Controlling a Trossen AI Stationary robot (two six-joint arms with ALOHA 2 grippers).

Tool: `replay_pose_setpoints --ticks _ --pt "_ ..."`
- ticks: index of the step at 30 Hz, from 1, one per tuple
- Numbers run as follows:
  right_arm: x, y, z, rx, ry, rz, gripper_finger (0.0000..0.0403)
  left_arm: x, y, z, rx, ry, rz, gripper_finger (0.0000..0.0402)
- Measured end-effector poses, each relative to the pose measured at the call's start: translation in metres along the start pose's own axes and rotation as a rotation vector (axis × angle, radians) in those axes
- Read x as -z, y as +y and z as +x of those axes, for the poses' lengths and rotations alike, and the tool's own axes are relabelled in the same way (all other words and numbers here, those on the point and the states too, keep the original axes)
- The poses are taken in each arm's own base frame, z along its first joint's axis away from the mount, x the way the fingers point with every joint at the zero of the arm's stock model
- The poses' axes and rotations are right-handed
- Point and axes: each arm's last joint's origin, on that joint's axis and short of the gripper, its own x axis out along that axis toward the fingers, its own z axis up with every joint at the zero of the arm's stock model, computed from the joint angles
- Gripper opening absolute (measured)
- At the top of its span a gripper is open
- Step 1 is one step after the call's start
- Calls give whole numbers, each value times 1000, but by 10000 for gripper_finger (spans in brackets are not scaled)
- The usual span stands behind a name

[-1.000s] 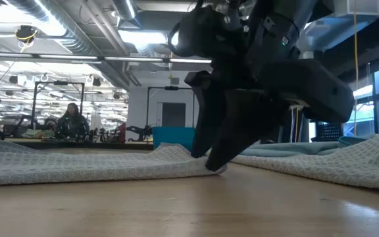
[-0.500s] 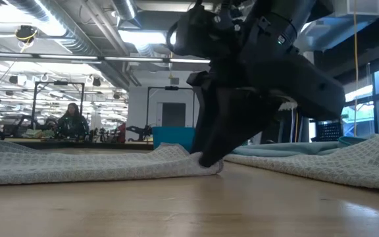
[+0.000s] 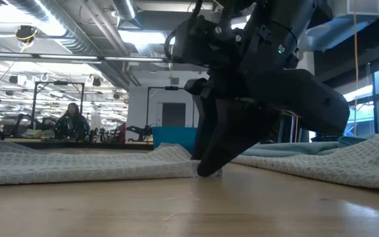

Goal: Fold microfiber towels
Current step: Fold the left gray towel

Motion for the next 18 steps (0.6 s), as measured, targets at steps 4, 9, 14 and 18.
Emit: replay_pose_setpoints --ticks 4,9,14,18 --pt "0 0 1 0 2 0 81 3 1 0 -18 23 -28 149" --pt "0 0 1 0 2 2 46 6 2 0 -28 58 -54 142" --pt "1 0 1 1 3 28 10 6 4 0 -42 58 -61 97" --pt "0 0 1 1 1 28 17 6 5 1 -51 58 -66 43"
